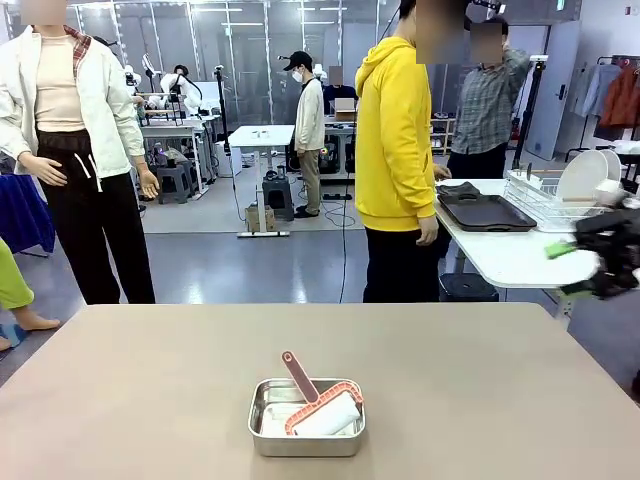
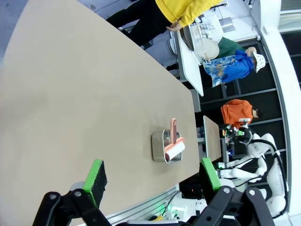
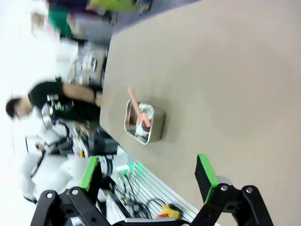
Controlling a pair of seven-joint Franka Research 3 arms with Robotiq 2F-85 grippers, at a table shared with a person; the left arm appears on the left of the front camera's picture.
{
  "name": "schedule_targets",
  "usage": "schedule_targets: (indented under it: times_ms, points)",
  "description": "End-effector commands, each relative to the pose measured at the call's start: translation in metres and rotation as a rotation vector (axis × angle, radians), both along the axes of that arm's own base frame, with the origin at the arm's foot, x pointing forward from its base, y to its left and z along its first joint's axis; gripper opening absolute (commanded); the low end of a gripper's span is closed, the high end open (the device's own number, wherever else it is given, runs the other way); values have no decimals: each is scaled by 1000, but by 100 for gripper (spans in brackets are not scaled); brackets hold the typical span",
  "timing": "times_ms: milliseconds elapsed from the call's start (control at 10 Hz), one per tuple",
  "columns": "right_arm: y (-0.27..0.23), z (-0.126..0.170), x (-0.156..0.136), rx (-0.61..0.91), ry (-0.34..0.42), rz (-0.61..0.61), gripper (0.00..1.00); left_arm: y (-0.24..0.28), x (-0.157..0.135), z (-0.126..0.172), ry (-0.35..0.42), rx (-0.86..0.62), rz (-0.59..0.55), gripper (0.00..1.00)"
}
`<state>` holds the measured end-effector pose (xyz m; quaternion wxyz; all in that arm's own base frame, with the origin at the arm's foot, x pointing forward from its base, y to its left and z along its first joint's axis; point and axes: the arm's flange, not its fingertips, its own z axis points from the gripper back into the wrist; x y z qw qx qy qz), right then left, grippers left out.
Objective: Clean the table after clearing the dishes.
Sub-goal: Place the Lint Roller back on top of the Airtight Container.
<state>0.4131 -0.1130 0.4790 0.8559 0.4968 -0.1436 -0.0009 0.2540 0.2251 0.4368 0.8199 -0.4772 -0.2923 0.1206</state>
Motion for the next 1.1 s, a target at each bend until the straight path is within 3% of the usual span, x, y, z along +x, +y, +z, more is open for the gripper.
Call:
schedule_targets:
  times_ms: [0, 200, 400, 500, 1000]
  points:
    - [-48, -21, -29, 125, 15, -279, 100, 1, 0, 1, -10, -3, 3, 100]
    - [-78, -34, -54, 143, -29, -371, 100, 1, 0, 1, -10, -3, 3, 100]
    - [-78, -43, -50, 118, -26, -342, 100, 1, 0, 1, -10, -3, 3, 100]
    - [-103, -42, -59, 136, 28, -374, 100, 1, 0, 1, -10, -3, 3, 100]
    - [-103, -42, -59, 136, 28, -374, 100, 1, 0, 1, -10, -3, 3, 100]
